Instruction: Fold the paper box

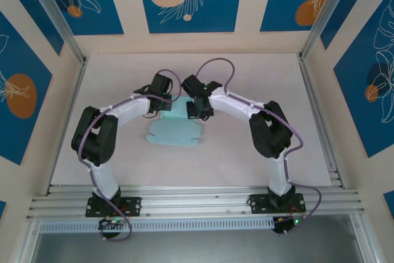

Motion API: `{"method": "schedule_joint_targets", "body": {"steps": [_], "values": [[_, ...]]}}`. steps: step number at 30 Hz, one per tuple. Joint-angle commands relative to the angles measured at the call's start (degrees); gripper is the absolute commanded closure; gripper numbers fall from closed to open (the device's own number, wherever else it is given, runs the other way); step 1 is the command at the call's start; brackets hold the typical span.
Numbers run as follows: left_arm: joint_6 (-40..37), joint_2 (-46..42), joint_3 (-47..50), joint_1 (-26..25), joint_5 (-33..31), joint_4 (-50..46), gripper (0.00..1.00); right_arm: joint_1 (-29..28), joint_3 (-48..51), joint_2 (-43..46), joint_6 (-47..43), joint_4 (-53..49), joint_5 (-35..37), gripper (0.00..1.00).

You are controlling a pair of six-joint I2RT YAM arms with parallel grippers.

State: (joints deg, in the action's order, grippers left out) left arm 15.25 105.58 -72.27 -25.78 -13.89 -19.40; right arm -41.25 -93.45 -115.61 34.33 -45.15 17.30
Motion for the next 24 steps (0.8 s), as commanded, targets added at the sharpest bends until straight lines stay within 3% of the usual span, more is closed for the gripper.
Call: {"method": "schedule_joint_targets", "body": {"steps": [1, 6, 14, 24], "values": [[0.2, 1.7, -1.7, -0.7, -5.4, -12.9, 0.89, -0.5, -2.6, 0.0, 0.5, -12.1, -0.8, 0.92], [1.5, 1.5, 0.1, -1.7, -1.7, -14.9, 0.88, -0.5, -2.3, -1.7, 0.2, -13.7, -0.6, 0.91], [3.2, 2.4, 2.7, -1.9, -0.9, -12.0, 0.88, -0.8, -4.8, -6.1, 0.5, -12.8, 1.4, 0.85], [3.1, 4.5, 1.2, -1.9, -0.3, -11.4, 0.90, -0.1, -10.3, -12.2, 1.3, -15.2, 8.8, 0.79]]}}
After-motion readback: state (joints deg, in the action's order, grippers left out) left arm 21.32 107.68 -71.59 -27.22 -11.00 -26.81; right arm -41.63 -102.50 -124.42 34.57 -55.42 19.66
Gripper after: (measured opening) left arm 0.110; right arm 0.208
